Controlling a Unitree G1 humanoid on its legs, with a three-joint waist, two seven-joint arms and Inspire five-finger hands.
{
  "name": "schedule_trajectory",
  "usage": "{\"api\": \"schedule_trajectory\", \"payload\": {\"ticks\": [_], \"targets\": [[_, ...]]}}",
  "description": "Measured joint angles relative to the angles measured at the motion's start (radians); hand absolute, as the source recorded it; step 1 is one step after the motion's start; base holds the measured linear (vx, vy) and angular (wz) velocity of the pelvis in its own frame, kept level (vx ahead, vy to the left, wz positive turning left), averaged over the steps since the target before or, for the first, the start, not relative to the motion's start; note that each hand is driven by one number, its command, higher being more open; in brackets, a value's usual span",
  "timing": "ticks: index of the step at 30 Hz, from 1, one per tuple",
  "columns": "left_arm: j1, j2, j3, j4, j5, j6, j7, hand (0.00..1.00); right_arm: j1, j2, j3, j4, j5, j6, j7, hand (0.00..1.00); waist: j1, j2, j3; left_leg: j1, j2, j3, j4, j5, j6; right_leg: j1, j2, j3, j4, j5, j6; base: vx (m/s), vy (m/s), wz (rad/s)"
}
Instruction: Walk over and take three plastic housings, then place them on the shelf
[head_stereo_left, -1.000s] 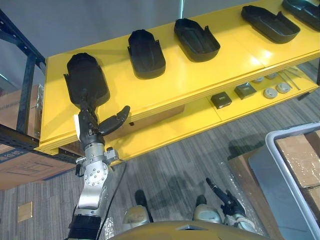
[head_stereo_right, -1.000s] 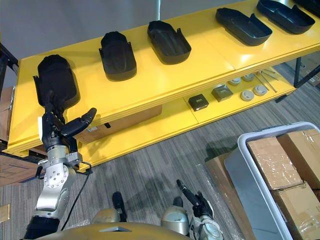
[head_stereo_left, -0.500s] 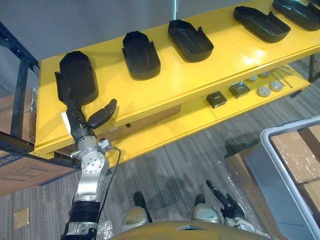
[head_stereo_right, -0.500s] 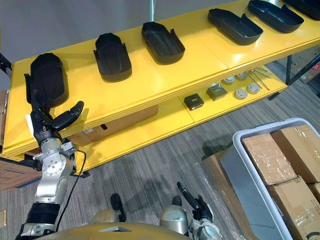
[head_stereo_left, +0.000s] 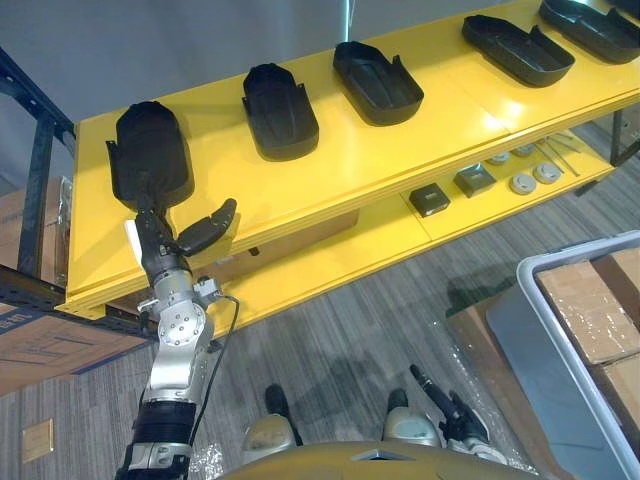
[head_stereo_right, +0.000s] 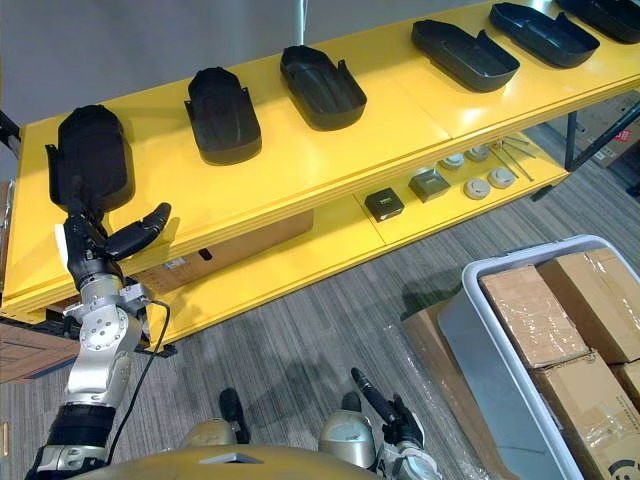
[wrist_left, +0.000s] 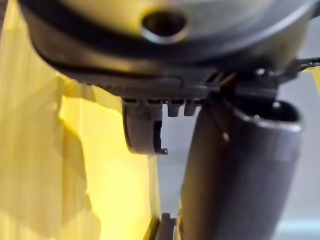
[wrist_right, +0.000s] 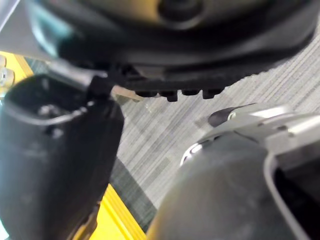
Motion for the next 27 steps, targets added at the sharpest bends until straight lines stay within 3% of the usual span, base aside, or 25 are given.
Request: {"api": "schedule_trajectory", "payload": {"ticks": [4, 8, 10, 14, 15, 17, 18, 19, 22, 24, 27], "targets": [[0.102, -0.003, -0.072, -0.079, 0.008, -0.010, -0.044, 1.00, 0.001, 0.003, -0.001, 0.000, -0.001, 0.001, 0.000, 1.00, 0.001, -0.006, -0.009, 0.001, 0.000, -0.001, 0.000, -0.001, 0.000, 0.007, 0.000, -0.002, -0.010, 0.001, 0.000, 0.00, 0.000, 0.00], [0.192, -0.026, -0.126, -0.101, -0.003, -0.071, -0.137, 1.00, 0.004, 0.003, -0.006, 0.000, -0.001, 0.002, 0.000, 1.00, 0.009, -0.008, -0.017, 0.017, -0.001, -0.003, 0.000, -0.004, -0.001, 0.026, 0.000, -0.006, -0.015, 0.001, -0.001, 0.00, 0.000, 0.00], [0.229, -0.023, -0.155, -0.104, -0.006, -0.099, -0.231, 1.00, 0.011, 0.002, -0.018, 0.001, -0.001, 0.002, 0.000, 1.00, 0.019, 0.000, -0.035, 0.017, -0.001, -0.003, -0.001, -0.005, -0.001, 0.027, 0.000, -0.008, -0.017, 0.000, -0.001, 0.00, 0.000, 0.00], [0.270, 0.004, -0.242, -0.108, -0.171, -0.108, -0.598, 1.00, 0.017, -0.004, -0.036, 0.003, -0.003, 0.004, 0.000, 1.00, 0.033, 0.019, -0.067, 0.019, -0.002, -0.011, -0.002, -0.005, -0.001, 0.040, 0.000, -0.018, -0.031, -0.004, -0.008, -0.01, 0.002, 0.06], [0.269, 0.045, -0.296, -0.108, -0.218, -0.082, -0.780, 1.00, 0.013, -0.005, -0.043, 0.003, -0.009, 0.004, 0.000, 1.00, 0.031, 0.026, -0.079, 0.019, -0.002, -0.010, -0.002, -0.005, -0.001, 0.040, 0.000, -0.018, -0.032, -0.004, -0.008, 0.00, 0.000, 0.00], [0.251, 0.109, -0.386, -0.108, -0.233, -0.046, -0.926, 1.00, 0.009, -0.006, -0.052, 0.007, -0.014, 0.007, 0.000, 1.00, 0.029, 0.032, -0.095, 0.021, -0.002, -0.006, -0.005, -0.005, -0.001, 0.039, -0.001, -0.015, -0.033, -0.005, -0.009, 0.00, 0.007, -0.11], [0.228, 0.163, -0.478, -0.107, -0.235, 0.001, -1.058, 1.00, -0.005, -0.007, -0.065, 0.014, -0.021, 0.018, 0.000, 1.00, 0.025, 0.036, -0.101, 0.032, 0.000, 0.008, -0.005, -0.010, -0.004, 0.040, 0.000, -0.002, -0.033, -0.005, -0.009, 0.01, 0.012, -0.26], [0.210, 0.189, -0.535, -0.100, -0.233, 0.031, -1.125, 1.00, -0.008, -0.008, -0.072, 0.014, -0.022, 0.024, 0.000, 1.00, 0.023, 0.035, -0.107, 0.035, 0.001, 0.018, -0.005, -0.013, -0.004, 0.038, 0.000, 0.003, -0.035, -0.004, -0.009, 0.01, 0.010, -0.26], [0.168, 0.242, -0.654, -0.056, -0.236, 0.142, -1.262, 1.00, -0.012, -0.013, -0.097, 0.024, -0.053, 0.044, 0.002, 1.00, -0.003, 0.049, -0.137, 0.044, 0.002, 0.040, -0.005, -0.023, -0.009, 0.039, 0.002, 0.021, -0.050, 0.001, -0.009, 0.04, 0.009, -0.20], [0.142, 0.253, -0.668, -0.011, -0.238, 0.202, -1.260, 1.00, -0.011, -0.017, -0.098, 0.024, -0.058, 0.054, 0.002, 1.00, -0.008, 0.053, -0.141, 0.053, 0.004, 0.054, -0.005, -0.028, -0.011, 0.040, 0.004, 0.033, -0.053, 0.002, -0.007, 0.04, 0.009, -0.21], [0.123, 0.270, -0.676, 0.047, -0.238, 0.230, -1.201, 1.00, -0.014, -0.022, -0.097, 0.046, -0.060, 0.079, 0.002, 1.00, -0.014, 0.044, -0.145, 0.052, 0.005, 0.060, -0.005, -0.031, -0.014, 0.040, 0.006, 0.036, -0.065, 0.010, -0.001, 0.04, 0.003, -0.07]]}}
